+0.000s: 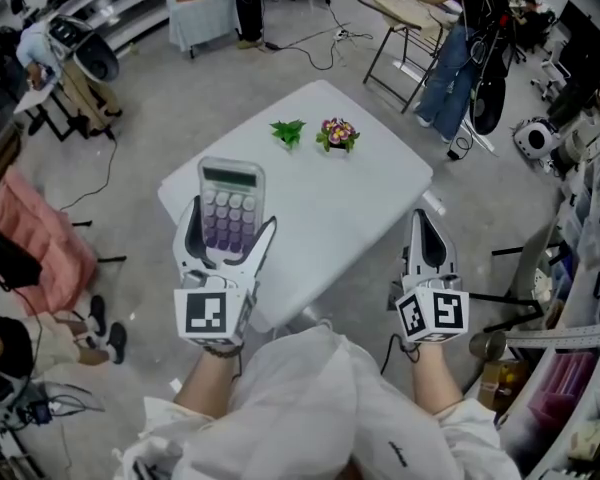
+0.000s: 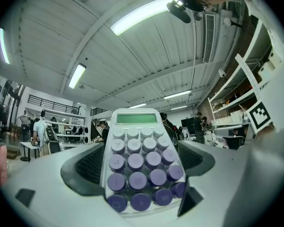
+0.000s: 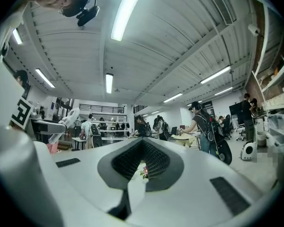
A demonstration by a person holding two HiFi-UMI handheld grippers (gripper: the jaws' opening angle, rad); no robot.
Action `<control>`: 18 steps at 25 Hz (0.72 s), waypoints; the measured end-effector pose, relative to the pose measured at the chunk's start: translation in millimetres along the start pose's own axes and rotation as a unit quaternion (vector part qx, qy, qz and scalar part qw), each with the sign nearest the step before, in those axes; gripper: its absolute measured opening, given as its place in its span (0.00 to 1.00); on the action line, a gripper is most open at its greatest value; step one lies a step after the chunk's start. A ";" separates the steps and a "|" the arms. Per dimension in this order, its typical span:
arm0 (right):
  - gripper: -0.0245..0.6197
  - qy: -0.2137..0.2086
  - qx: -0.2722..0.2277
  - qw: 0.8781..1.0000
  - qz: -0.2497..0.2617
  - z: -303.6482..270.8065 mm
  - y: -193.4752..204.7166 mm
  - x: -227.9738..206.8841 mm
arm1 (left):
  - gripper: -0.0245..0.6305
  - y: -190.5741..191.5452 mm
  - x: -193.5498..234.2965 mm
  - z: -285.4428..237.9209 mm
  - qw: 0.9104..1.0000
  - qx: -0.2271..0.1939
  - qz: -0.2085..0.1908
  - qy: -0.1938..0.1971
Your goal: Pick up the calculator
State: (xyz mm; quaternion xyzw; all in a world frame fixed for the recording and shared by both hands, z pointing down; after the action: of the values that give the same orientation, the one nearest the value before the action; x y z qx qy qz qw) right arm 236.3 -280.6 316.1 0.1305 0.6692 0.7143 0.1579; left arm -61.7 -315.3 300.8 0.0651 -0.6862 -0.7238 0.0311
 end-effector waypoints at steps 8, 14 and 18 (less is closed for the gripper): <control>0.06 -0.011 0.004 1.000 0.021 -6.9 -1.6 8.6 | 0.79 0.5 -1.5 -2.2 1.000 -0.006 -0.002 0.005; 0.06 -0.016 0.003 1.000 0.013 -8.1 -2.3 9.3 | 0.79 -3.0 -3.2 -3.1 1.000 -0.010 -0.005 0.006; 0.06 -0.018 0.009 1.000 0.011 -9.3 1.2 9.9 | 0.79 -2.3 -2.4 -4.9 1.000 -0.002 0.012 -0.001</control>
State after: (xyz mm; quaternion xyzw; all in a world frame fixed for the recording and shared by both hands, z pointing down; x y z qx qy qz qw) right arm 223.4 -285.2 316.4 0.1522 0.6713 0.7074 0.1605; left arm -58.6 -319.7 298.3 0.0561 -0.6854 -0.7249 0.0399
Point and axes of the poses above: the fingertips, and each gripper's own axes: z backward along the fingers, x to its left, y out of its underside, the point moved 3 cm from there along z, backward along the fingers, and after that the axes turned 15 degrees about -y, right-handed, at the moved point
